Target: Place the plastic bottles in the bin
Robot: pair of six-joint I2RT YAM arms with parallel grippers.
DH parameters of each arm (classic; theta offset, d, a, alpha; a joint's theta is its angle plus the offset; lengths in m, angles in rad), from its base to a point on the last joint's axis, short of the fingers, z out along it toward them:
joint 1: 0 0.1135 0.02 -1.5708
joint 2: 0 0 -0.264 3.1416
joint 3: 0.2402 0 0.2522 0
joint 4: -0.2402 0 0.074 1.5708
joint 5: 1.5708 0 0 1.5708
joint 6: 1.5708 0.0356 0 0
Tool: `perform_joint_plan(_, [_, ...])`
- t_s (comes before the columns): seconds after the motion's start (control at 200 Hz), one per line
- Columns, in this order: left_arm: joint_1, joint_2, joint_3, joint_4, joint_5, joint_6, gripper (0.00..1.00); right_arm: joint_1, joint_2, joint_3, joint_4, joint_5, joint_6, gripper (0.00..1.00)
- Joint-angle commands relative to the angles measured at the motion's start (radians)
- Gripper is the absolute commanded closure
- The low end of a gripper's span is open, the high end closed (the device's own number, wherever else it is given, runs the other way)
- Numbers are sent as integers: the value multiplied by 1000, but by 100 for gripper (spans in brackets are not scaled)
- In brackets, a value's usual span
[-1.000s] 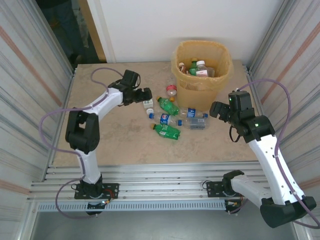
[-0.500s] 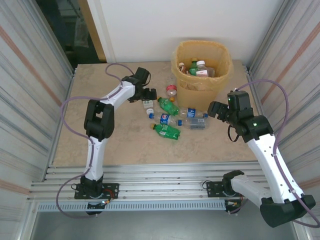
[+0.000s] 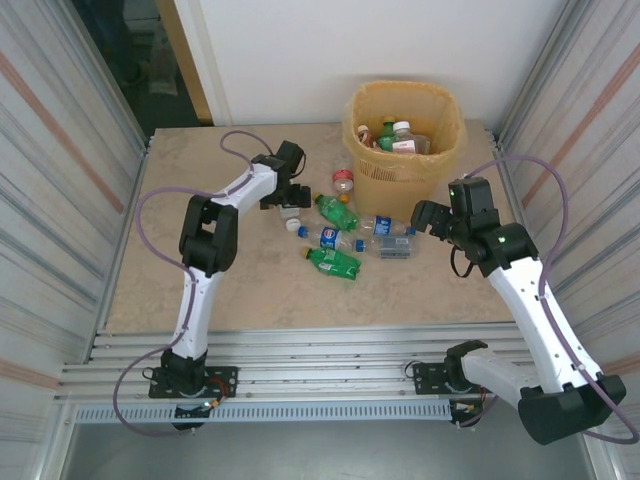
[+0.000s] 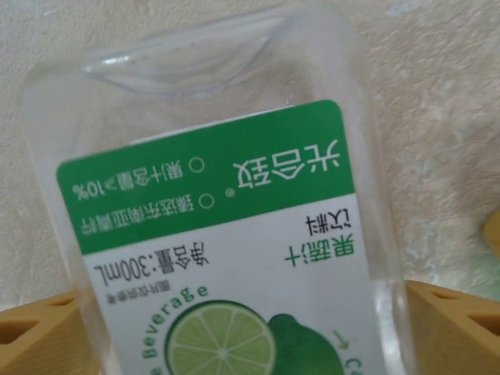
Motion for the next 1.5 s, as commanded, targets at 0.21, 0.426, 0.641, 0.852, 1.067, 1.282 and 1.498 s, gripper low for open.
perform_joint_plan(0.21, [7, -53, -49, -14, -52, 24, 33, 4, 15, 2, 32, -32, 21, 2])
perform_joint_plan(0.426, [25, -208, -175, 76, -5, -3, 41, 36, 20, -5, 72, -67, 44, 2])
perform_joint_plan(0.641, [29, -421, -333, 188, 74, -54, 41, 173, 63, -19, 203, -91, 96, 2])
perform_joint_plan(0.852, [31, -622, -500, 322, 127, -125, 41, 350, 168, -9, 387, -129, 143, 1])
perform_joint_plan(1.067, [36, -775, -614, 425, 231, -207, 41, 476, 314, 52, 548, -195, 135, 4])
perform_joint_plan(1.282, [41, -888, -704, 508, 316, -285, 42, 504, 442, 126, 639, -290, 110, 9])
perform_joint_plan(1.498, [45, -959, -755, 535, 354, -322, 41, 504, 543, 212, 679, -387, 77, 21])
